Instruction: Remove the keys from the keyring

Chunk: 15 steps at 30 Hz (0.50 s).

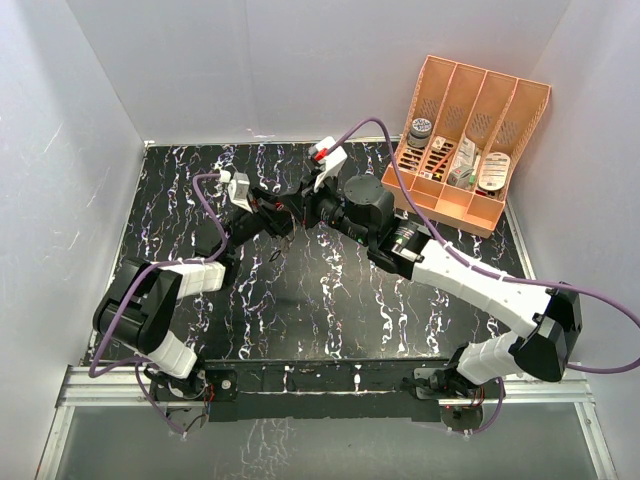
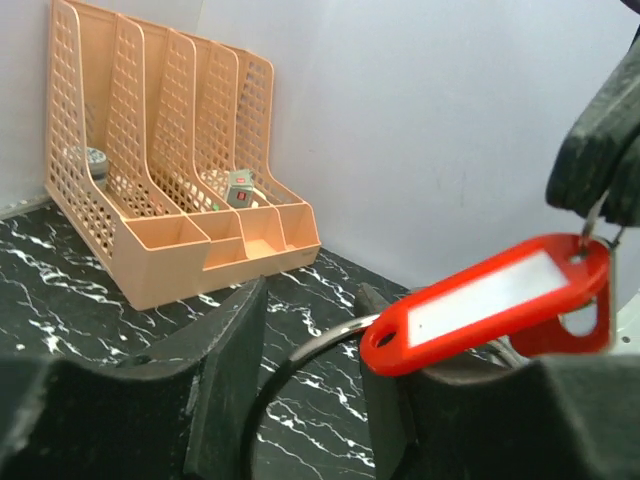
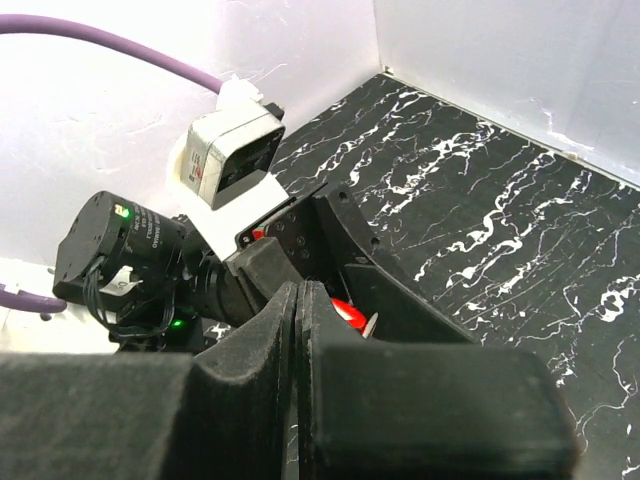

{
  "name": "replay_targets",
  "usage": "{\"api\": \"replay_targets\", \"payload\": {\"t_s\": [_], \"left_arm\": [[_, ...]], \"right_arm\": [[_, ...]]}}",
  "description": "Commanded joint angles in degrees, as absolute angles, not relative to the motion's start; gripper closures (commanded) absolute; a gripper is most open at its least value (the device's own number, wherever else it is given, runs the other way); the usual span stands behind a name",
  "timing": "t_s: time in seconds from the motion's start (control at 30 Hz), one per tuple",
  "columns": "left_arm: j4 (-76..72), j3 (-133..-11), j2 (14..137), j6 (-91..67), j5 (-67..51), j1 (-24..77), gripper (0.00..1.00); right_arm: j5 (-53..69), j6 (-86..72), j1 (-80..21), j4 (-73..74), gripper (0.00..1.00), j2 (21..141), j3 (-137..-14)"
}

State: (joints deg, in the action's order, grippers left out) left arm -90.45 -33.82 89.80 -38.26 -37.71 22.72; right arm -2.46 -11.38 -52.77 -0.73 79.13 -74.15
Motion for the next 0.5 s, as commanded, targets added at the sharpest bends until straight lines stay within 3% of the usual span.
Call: {"api": "replay_targets", "payload": {"t_s": [0.0, 0.1, 0.33, 0.47], "left_arm": [[-102.44, -37.02, 87.73, -40.51, -38.66, 22.94, 0.72], [-102.26, -36.82, 86.89, -40.15, -38.97, 22.94, 1.00], [-91.85, -34.15, 81.55, -33.81, -38.85, 22.86, 1.00], [-67.40, -35.51, 72.96, -20.42, -36.95, 22.95, 1.00]], "right_arm": [[-0.17, -12.46, -53.06, -5.91, 1.00, 76.02, -75.75], [-0.89, -12.22, -53.04, -6.15, 1.00, 75.47, -75.51], [-6.94, -7.65, -53.03, -9.88, 1.00, 70.95, -71.42], [-12.89, -4.03, -53.08, -13.05, 1.00, 67.77, -67.27]]}}
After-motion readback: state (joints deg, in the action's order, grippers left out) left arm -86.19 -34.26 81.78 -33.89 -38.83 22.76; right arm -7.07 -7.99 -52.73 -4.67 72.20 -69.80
